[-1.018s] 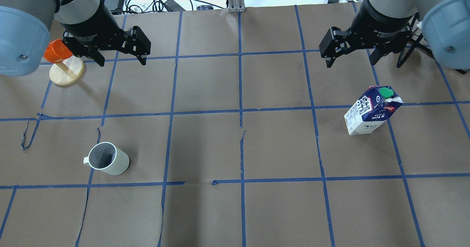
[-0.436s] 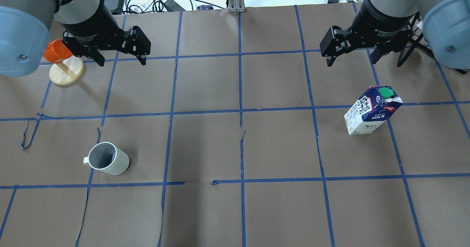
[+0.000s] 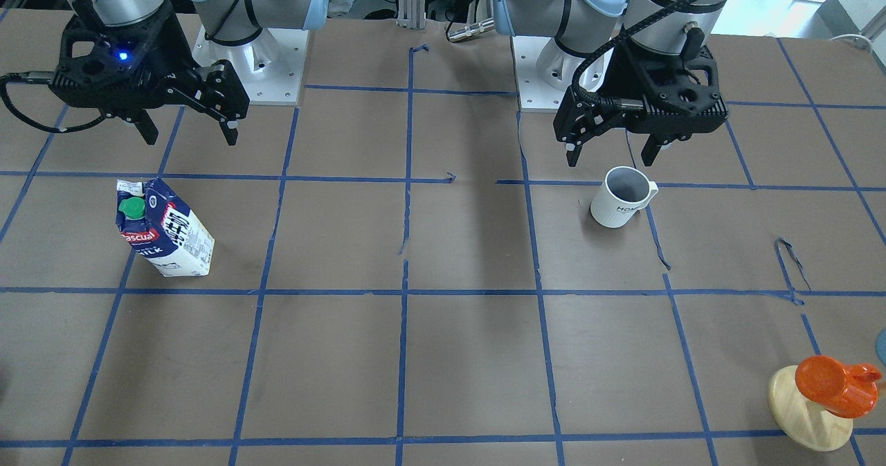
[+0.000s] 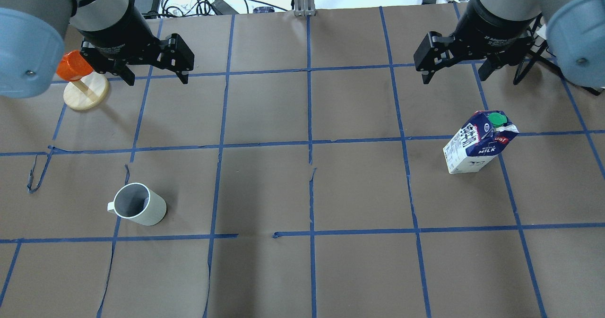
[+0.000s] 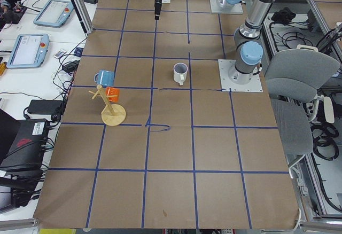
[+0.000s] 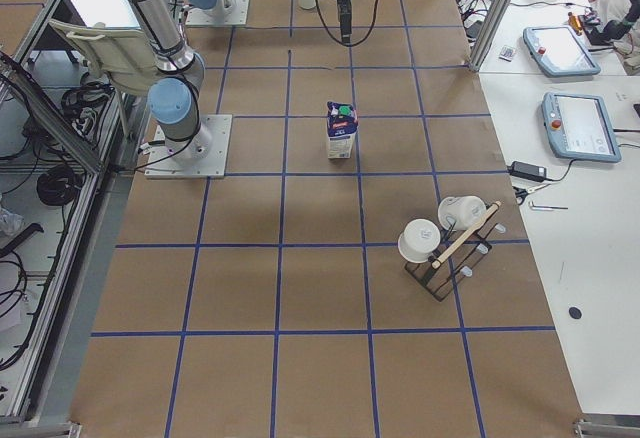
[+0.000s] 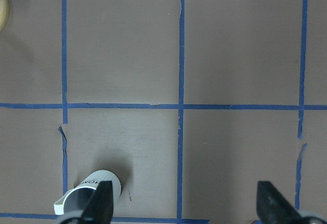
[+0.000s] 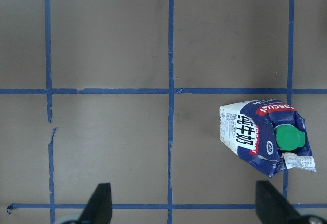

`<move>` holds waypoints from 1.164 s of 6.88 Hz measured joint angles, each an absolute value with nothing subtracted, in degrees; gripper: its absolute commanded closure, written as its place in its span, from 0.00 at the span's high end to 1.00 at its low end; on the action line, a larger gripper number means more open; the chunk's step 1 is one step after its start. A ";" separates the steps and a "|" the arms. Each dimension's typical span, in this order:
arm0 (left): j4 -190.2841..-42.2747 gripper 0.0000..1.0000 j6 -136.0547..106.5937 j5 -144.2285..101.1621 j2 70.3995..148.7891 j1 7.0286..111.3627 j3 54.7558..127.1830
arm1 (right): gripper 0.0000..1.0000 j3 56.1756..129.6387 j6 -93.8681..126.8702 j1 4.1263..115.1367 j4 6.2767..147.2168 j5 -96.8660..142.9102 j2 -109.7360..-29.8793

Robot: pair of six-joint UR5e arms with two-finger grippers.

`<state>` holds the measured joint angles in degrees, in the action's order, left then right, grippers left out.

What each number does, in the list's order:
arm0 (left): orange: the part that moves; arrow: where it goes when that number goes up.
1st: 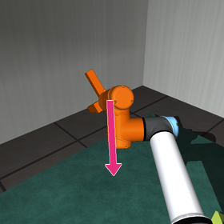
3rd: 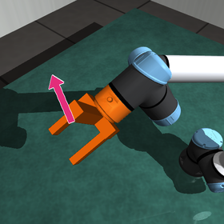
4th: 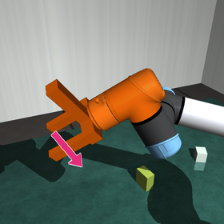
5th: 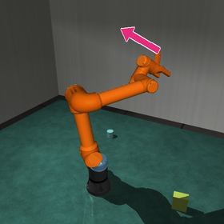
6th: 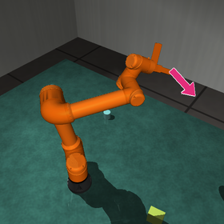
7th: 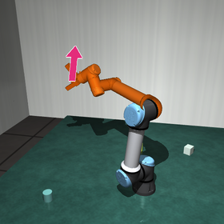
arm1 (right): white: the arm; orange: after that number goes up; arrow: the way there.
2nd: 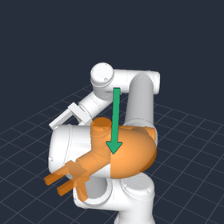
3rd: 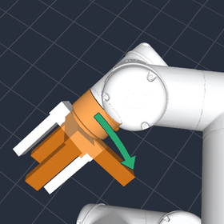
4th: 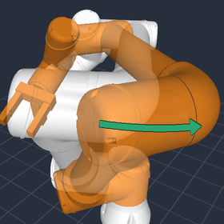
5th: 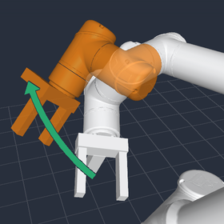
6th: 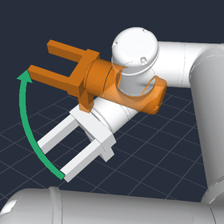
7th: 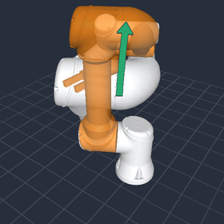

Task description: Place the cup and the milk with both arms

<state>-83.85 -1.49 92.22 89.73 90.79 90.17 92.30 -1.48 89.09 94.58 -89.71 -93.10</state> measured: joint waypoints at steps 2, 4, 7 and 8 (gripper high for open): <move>-83.85 1.00 -1.49 91.89 89.74 90.79 90.18 | 1.00 92.64 -1.54 88.62 94.53 -89.72 -92.08; -83.69 1.00 -1.51 91.65 90.10 90.97 90.30 | 1.00 93.11 -3.65 84.69 94.90 -89.58 -90.17; -82.32 1.00 -1.74 91.73 89.87 90.84 94.31 | 1.00 93.35 -18.76 75.35 96.20 -89.53 -87.76; -80.74 1.00 -1.66 91.93 89.78 90.26 97.46 | 1.00 93.79 -20.45 74.50 96.64 -89.58 -86.54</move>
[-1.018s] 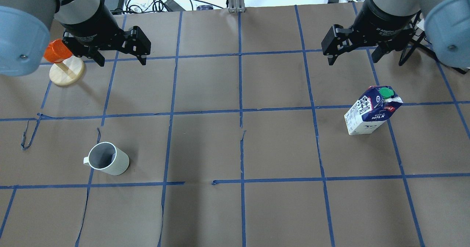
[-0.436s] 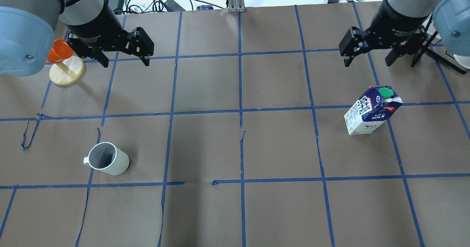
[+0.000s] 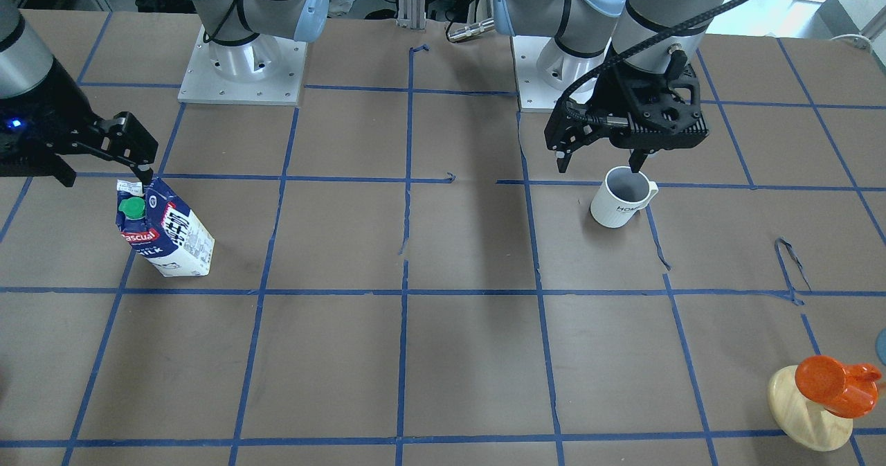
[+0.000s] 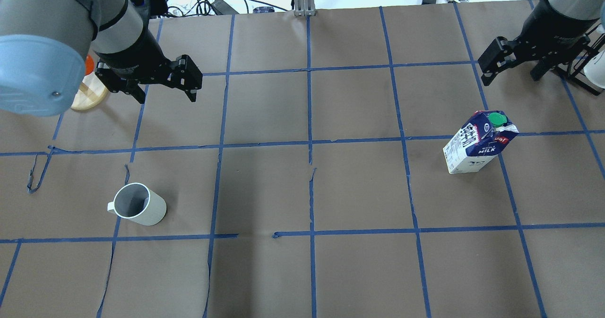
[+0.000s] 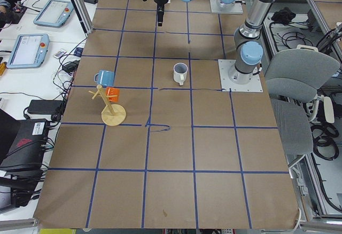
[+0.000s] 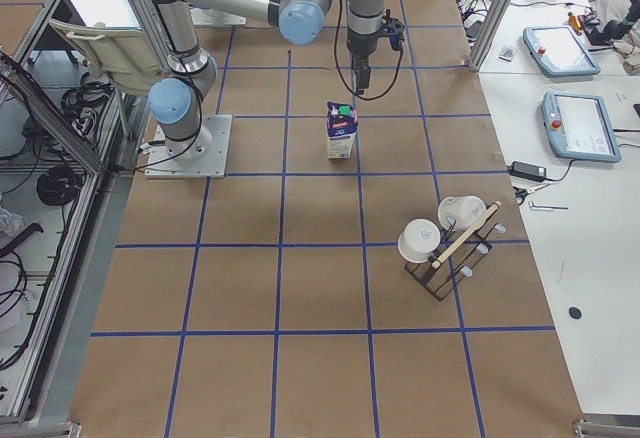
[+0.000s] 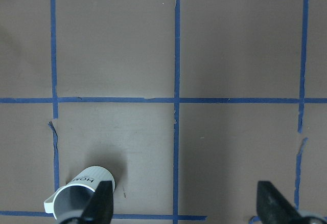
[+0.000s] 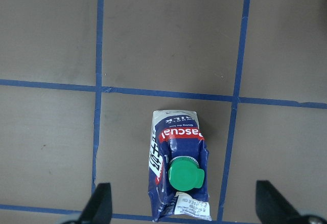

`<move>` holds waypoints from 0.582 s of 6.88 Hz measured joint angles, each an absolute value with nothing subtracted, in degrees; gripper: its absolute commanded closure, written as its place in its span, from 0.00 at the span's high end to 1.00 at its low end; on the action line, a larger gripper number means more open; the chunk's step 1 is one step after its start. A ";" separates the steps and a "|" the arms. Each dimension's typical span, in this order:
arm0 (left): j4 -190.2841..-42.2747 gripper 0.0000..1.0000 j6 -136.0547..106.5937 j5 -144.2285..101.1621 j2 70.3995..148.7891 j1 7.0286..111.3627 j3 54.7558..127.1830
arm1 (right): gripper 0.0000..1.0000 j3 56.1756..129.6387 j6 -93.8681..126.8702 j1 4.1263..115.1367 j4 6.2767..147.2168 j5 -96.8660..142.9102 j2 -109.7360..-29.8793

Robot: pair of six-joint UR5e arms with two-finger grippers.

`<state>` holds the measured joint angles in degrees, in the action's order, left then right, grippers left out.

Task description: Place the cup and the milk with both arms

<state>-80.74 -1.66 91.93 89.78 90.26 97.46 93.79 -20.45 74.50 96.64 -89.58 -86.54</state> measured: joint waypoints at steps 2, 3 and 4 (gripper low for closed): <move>-79.52 1.00 -1.22 92.44 89.87 85.89 103.74 | 1.00 96.10 -21.44 74.05 98.75 -89.76 -84.49; -79.34 1.00 -1.03 92.49 90.23 81.95 107.25 | 1.00 97.76 -21.70 74.03 100.84 -90.14 -83.88; -78.11 1.00 -0.53 92.56 90.68 78.17 111.16 | 1.00 99.75 -22.34 74.01 103.49 -90.41 -83.62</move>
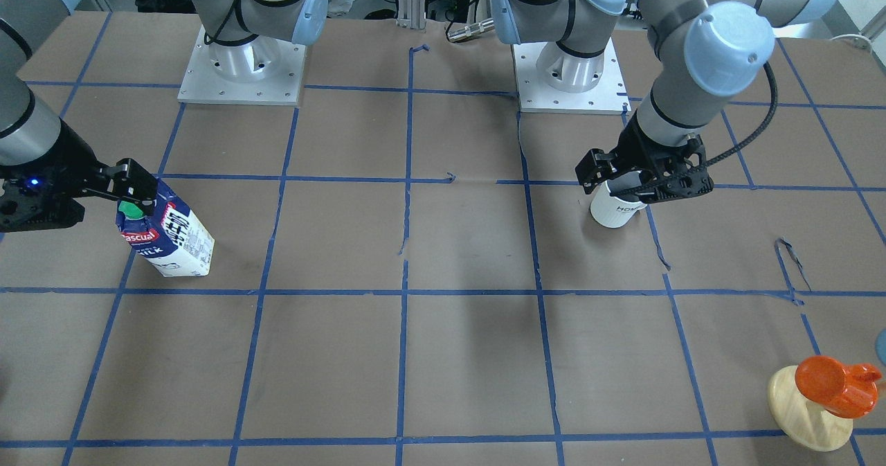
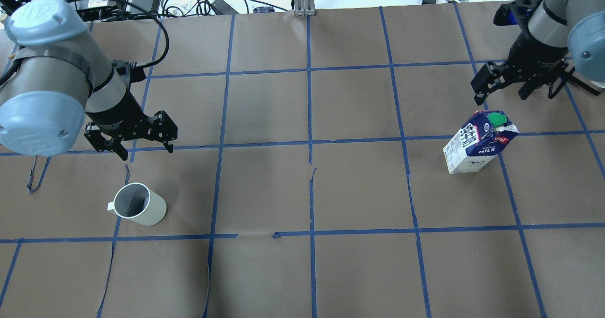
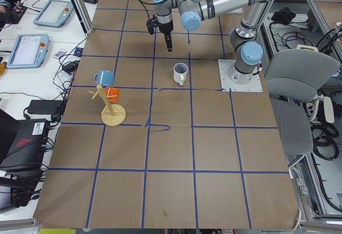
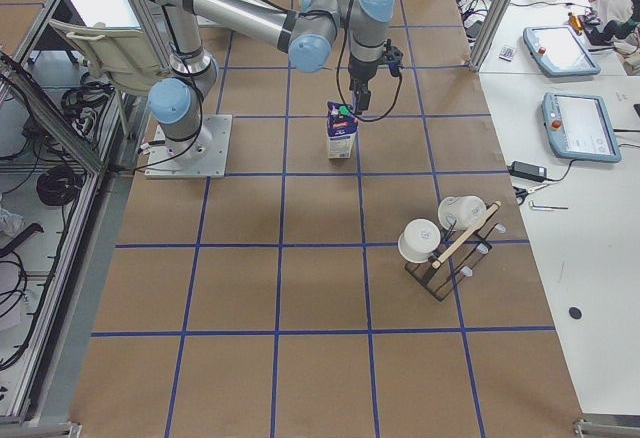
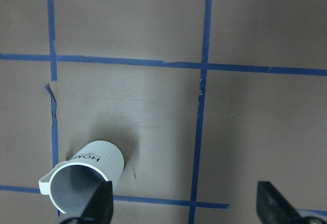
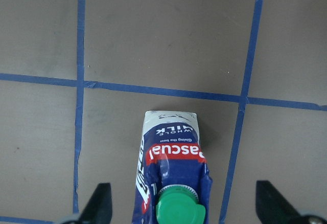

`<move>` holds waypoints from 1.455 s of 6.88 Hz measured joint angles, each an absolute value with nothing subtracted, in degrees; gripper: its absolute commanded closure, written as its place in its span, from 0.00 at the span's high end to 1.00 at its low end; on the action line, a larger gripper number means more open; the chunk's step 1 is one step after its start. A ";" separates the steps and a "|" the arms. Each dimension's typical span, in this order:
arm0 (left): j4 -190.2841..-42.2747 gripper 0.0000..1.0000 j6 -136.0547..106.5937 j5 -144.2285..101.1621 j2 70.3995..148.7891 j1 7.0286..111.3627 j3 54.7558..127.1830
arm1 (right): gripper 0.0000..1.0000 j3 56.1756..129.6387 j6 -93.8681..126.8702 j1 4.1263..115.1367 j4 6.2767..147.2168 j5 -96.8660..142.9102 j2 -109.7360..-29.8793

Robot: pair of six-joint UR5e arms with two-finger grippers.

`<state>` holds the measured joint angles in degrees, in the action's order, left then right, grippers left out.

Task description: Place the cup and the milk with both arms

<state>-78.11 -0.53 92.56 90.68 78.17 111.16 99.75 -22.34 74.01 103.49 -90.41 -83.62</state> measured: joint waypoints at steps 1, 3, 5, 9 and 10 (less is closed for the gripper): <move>-76.09 1.00 0.15 92.66 91.34 75.88 114.72 | 1.00 101.49 -22.99 74.01 105.06 -90.58 -83.53; -74.27 0.59 0.48 92.29 92.09 74.72 120.26 | 1.00 103.66 -22.96 74.01 106.16 -90.79 -83.50; -73.68 0.00 0.81 92.38 92.52 74.58 121.92 | 0.96 104.58 -20.77 73.95 106.36 -90.87 -83.47; -72.16 0.00 1.64 92.57 93.17 74.31 121.39 | 0.77 104.93 -17.25 73.83 105.28 -90.86 -83.49; -72.00 0.00 1.69 92.61 93.19 74.28 121.27 | 0.62 104.92 -16.95 73.83 105.19 -90.82 -83.49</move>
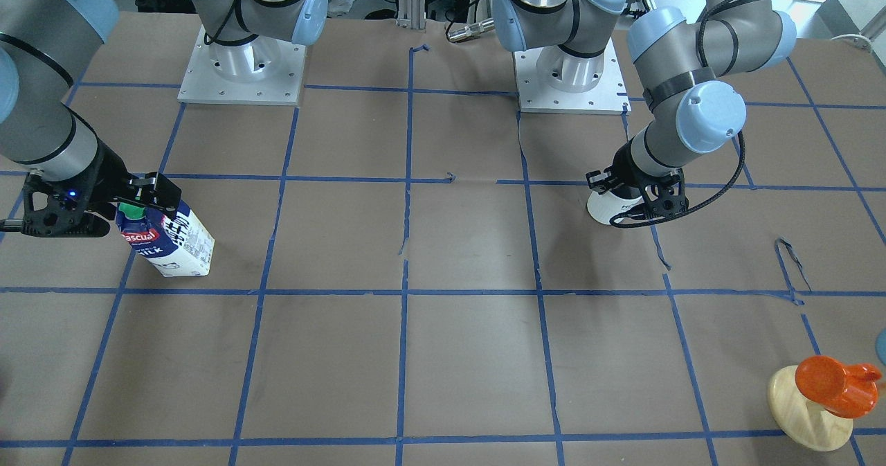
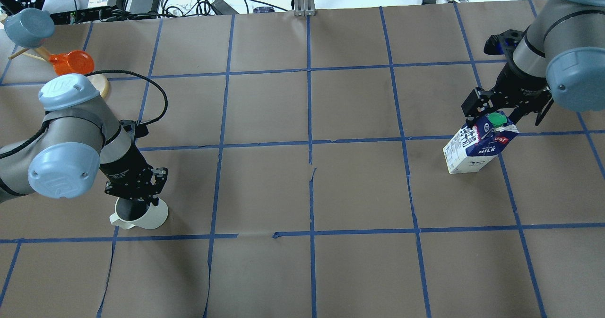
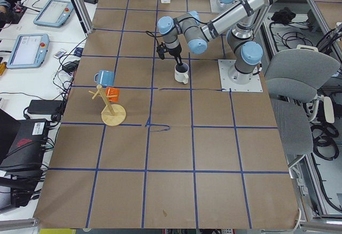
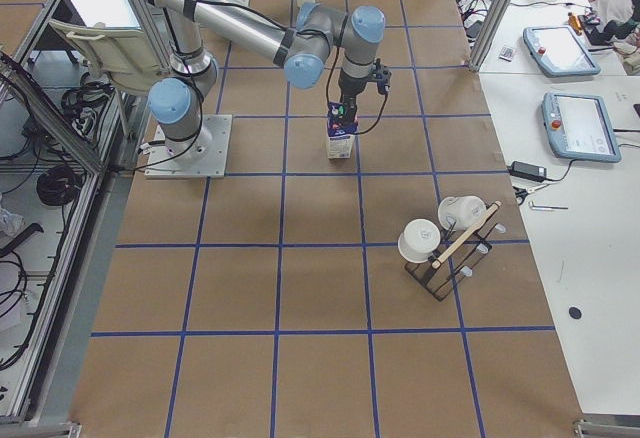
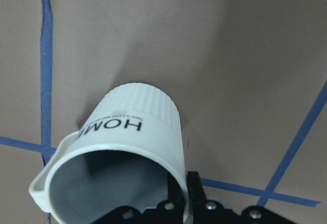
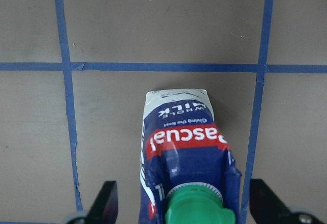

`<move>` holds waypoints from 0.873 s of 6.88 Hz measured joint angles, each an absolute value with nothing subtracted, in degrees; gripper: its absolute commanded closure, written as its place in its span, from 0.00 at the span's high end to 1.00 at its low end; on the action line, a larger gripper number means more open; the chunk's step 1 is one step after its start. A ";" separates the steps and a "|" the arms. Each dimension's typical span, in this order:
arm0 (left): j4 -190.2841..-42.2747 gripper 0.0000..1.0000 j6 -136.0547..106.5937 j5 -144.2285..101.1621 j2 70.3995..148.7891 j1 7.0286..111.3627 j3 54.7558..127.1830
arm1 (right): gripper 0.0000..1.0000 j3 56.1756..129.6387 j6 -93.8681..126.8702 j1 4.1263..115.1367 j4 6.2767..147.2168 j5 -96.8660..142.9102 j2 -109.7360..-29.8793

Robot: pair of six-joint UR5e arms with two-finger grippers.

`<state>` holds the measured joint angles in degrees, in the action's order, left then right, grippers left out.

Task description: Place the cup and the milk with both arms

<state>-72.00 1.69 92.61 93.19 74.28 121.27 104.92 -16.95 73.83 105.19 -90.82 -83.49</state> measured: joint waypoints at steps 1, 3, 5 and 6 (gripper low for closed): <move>-71.84 0.00 1.60 92.61 93.19 74.33 121.09 | 0.49 104.89 -16.79 73.83 105.19 -90.82 -83.49; -71.94 0.00 0.75 92.38 93.27 74.86 118.98 | 0.38 104.77 -16.71 73.83 105.24 -90.87 -83.50; -72.14 0.00 -1.72 91.98 93.78 76.83 115.47 | 0.38 104.45 -16.70 73.83 105.17 -90.88 -83.66; -71.92 0.00 -3.04 91.07 94.57 77.89 113.62 | 0.38 104.06 -16.70 73.83 105.06 -90.88 -83.85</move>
